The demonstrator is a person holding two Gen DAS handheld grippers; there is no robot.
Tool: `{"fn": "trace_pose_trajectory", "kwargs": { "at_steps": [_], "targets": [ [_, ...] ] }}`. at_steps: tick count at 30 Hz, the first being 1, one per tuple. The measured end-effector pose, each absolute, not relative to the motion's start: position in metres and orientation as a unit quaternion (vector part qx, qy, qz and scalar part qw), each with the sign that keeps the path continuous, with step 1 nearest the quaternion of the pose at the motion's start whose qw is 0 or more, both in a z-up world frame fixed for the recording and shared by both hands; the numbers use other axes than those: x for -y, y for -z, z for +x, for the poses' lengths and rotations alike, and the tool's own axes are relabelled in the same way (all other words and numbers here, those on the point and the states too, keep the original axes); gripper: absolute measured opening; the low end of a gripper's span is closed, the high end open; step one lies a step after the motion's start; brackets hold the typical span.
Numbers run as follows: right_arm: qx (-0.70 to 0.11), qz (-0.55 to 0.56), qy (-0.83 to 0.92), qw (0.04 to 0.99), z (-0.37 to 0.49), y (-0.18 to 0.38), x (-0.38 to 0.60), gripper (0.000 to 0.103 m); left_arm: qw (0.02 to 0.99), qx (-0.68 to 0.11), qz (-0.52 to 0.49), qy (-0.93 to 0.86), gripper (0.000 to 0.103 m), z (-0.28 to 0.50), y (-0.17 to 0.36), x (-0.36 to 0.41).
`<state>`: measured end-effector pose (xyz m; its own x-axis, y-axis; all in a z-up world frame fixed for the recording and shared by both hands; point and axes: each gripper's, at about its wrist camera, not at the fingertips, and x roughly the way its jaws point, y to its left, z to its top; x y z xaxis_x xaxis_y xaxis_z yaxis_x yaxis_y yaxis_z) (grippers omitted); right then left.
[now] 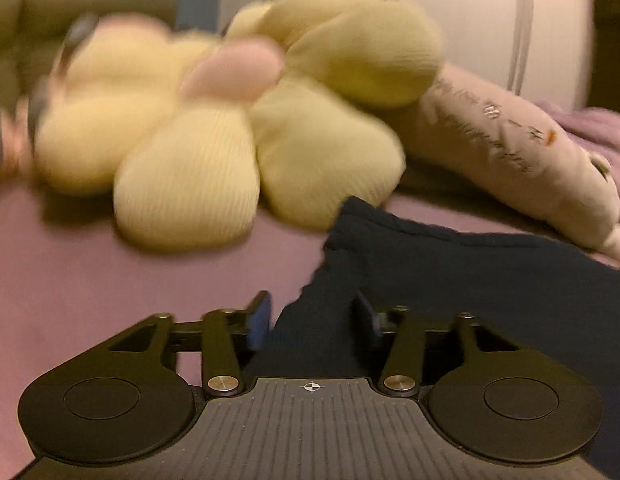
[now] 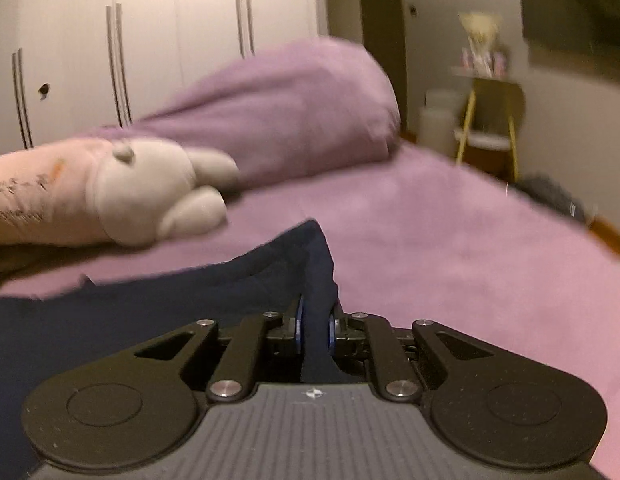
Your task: Fold large clothes
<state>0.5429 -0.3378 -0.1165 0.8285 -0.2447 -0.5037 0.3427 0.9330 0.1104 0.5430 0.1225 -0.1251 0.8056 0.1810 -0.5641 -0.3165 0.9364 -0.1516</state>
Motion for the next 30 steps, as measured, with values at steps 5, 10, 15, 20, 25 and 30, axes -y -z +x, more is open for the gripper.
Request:
{"fn": "trace_pose_trajectory", "kwargs": {
  "at_steps": [5,10,15,20,25,30],
  "targets": [
    [-0.258,0.158,0.141,0.943,0.549,0.146,0.357,0.02,0.933,-0.283,-0.174,-0.138,0.08,0.542,0.142,-0.14],
    [-0.242,0.206,0.13,0.939,0.54,0.138,0.372,0.038,0.931,-0.284,-0.183,-0.141,0.091,0.529,0.127,-0.147],
    [-0.191,0.182,0.085,0.961,0.501,0.101,0.355,0.041,0.94,-0.286,-0.16,-0.097,0.097,0.515,0.088,-0.135],
    [-0.214,0.099,-0.034,0.971,0.52,0.088,0.288,0.033,0.958,-0.261,-0.093,-0.074,0.098,0.538,0.084,-0.092],
    [-0.295,0.04,-0.042,0.954,0.564,0.128,0.277,0.017,0.949,-0.294,-0.056,-0.097,0.101,0.553,0.128,-0.092],
    [-0.249,0.209,0.008,0.946,0.553,0.14,0.36,0.0,0.935,-0.296,-0.163,-0.104,0.102,0.548,0.134,-0.128]
  ]
}}
